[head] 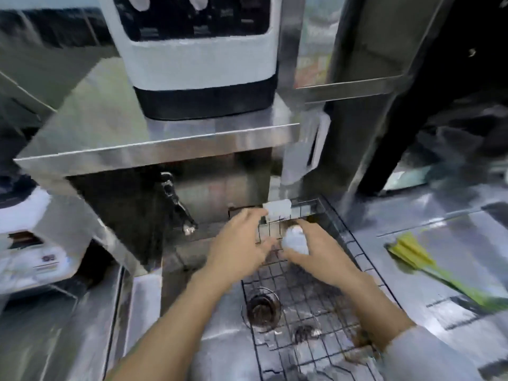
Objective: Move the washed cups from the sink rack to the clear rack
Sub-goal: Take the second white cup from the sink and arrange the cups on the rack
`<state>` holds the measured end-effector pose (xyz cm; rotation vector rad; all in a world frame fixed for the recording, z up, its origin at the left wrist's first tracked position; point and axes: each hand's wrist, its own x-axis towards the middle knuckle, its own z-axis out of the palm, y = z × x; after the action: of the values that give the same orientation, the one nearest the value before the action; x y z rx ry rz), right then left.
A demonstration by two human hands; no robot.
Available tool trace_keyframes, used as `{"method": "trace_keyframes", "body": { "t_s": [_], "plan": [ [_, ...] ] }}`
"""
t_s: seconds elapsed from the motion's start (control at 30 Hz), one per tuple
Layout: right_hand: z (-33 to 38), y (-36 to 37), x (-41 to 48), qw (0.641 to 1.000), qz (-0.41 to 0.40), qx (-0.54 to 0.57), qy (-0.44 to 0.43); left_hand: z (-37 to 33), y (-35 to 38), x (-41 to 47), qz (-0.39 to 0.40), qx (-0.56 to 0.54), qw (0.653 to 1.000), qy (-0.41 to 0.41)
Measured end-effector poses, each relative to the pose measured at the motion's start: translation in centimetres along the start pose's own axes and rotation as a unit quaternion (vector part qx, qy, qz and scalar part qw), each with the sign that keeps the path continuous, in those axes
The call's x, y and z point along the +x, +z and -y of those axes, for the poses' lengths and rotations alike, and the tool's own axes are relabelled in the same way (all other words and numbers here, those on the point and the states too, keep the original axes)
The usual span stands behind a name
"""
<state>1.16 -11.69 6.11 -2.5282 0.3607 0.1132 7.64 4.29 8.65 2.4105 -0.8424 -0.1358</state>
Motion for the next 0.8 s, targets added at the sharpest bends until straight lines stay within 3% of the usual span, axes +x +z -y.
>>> {"method": "trace_keyframes", "body": {
  "t_s": [0.13,0.3,0.57,0.8],
  "plan": [
    [-5.4,0.4,3.1,0.998,0.042,-0.036,0.022,0.1,6.6,3.6,0.099,0.064,0.992,-0.034],
    [-7.6,1.9,6.2,0.998,0.061,-0.022,0.018,1.2,12.5,6.5,0.143,0.080,0.985,-0.047],
    [-8.6,4.7,8.4,0.996,0.077,-0.031,0.041,2.2,16.1,7.8,0.154,0.038,0.983,-0.089],
    [-8.3,4.6,7.6,0.998,0.043,-0.045,0.016,1.8,15.4,6.5,0.079,0.028,0.994,-0.070]
  ]
}}
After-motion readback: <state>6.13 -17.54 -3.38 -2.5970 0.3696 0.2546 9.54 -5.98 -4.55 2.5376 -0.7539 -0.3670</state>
